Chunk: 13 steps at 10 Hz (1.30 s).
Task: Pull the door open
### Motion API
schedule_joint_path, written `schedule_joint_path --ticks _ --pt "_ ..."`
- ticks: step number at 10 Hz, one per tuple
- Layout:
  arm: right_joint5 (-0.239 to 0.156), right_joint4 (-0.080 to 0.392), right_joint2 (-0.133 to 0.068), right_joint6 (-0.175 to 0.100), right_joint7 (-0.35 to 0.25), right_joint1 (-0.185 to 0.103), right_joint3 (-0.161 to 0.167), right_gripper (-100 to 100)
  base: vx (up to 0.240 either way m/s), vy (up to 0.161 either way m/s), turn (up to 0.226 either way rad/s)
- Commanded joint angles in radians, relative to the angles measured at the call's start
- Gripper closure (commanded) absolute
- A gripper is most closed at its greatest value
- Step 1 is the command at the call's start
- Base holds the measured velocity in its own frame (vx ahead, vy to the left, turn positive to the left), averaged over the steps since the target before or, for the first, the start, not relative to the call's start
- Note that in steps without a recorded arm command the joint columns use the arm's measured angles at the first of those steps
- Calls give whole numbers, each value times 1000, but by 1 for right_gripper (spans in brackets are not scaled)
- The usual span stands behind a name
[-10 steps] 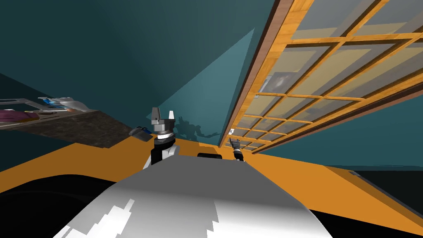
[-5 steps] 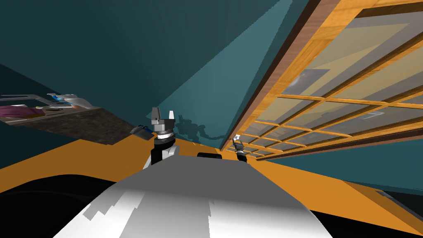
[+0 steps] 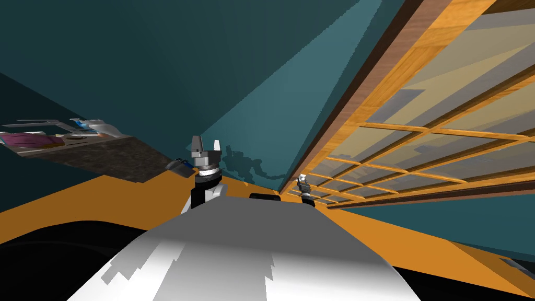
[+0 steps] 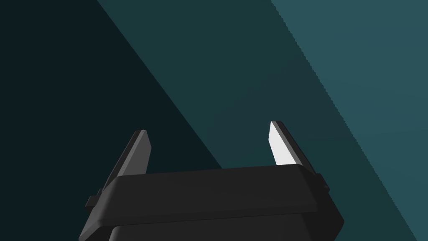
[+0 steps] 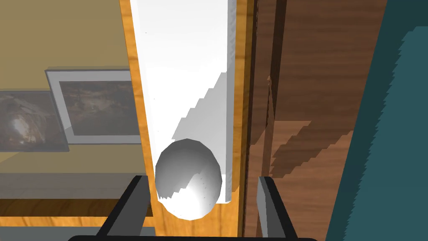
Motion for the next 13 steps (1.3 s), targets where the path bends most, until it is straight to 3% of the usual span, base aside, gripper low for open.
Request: schedule_joint_path --ticks 1,5,13 --pt "0 -2 -1 4 1 -2 -1 100 -16 -19 -28" --pt "0 -2 -1 4 1 -2 -1 100 -1 -3 4" --pt "-29 3 -4 4 -187 -7 -5 100 -29 -12 44"
